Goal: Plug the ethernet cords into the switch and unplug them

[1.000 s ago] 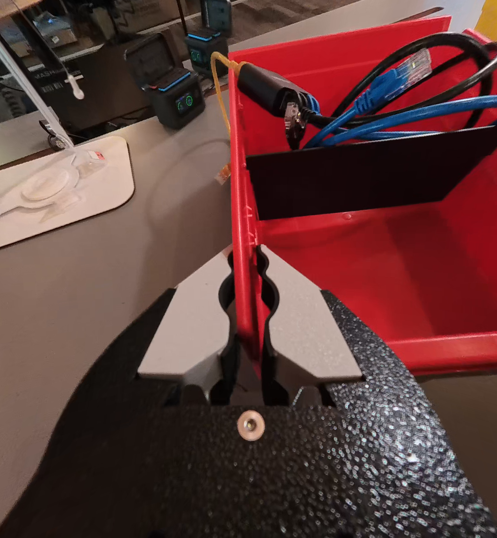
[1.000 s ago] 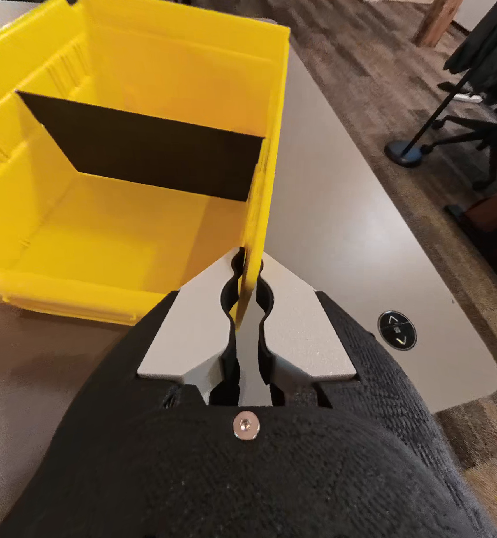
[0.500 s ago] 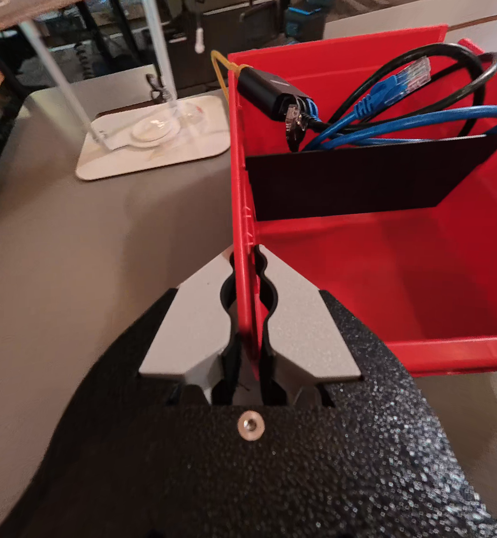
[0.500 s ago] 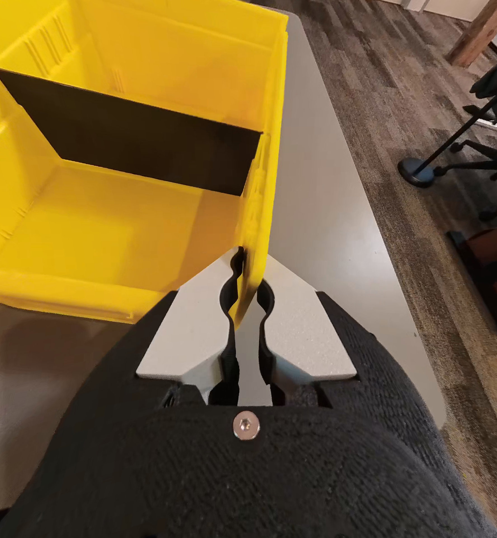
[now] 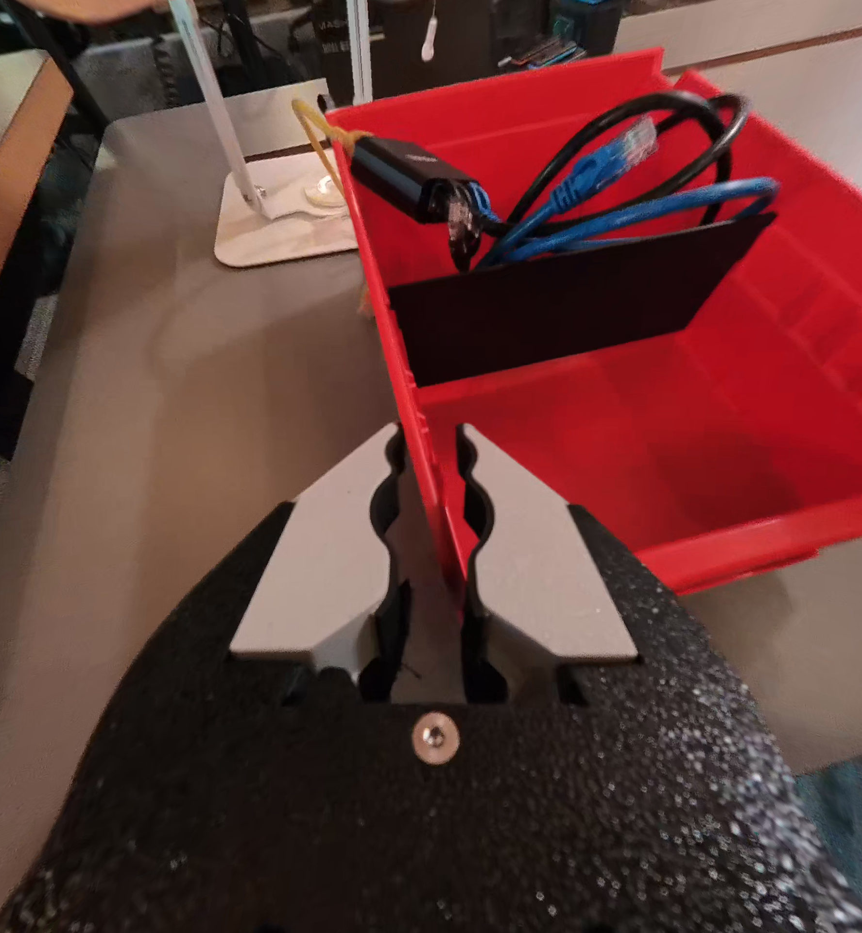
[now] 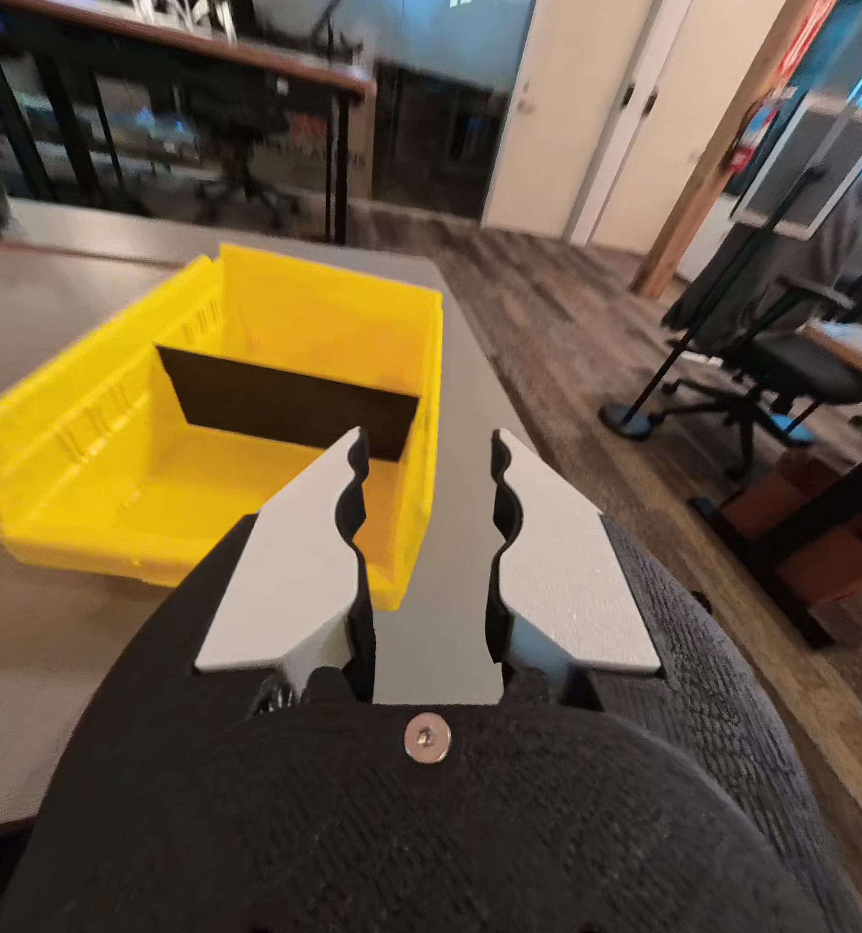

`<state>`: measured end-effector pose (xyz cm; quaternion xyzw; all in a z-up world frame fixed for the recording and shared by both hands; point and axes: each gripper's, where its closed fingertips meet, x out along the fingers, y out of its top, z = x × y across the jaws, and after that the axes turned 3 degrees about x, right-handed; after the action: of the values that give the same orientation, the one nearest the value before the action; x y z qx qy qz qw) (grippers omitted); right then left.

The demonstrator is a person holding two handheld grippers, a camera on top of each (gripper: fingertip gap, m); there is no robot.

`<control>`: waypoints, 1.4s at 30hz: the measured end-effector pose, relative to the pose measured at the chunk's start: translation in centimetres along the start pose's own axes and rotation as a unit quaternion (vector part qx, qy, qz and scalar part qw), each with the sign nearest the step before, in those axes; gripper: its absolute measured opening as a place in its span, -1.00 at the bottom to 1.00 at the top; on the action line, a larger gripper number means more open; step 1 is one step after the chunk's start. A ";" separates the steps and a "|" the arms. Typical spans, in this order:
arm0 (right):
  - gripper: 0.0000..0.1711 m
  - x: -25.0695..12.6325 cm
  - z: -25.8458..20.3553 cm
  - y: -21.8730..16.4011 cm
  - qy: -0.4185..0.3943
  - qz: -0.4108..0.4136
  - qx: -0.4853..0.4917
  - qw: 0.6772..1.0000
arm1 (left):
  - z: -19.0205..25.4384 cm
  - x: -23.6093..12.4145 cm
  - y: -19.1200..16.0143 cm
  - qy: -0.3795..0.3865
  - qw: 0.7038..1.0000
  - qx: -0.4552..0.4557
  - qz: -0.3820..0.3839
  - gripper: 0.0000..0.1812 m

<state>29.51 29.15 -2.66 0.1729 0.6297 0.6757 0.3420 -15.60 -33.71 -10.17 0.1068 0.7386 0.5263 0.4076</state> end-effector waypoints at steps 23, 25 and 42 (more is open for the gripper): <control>-0.37 6.2 -39.3 6.1 0.386 0.255 -0.040 0.885 | -1.5 12.0 9.6 -0.101 0.758 0.625 -0.157 -0.14; -0.37 6.2 -38.9 6.2 0.389 0.260 -0.034 0.883 | -1.6 12.3 8.9 -0.095 0.722 0.668 -0.151 -0.10; -0.42 7.1 -39.4 5.2 0.391 0.228 -0.034 0.891 | -1.3 14.8 11.3 0.067 0.621 0.780 -0.032 -0.29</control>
<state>-2.98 5.24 -4.81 0.0216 0.6322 0.7693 -0.0894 -29.12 -21.16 -7.52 0.3253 0.8999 -0.2558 0.1373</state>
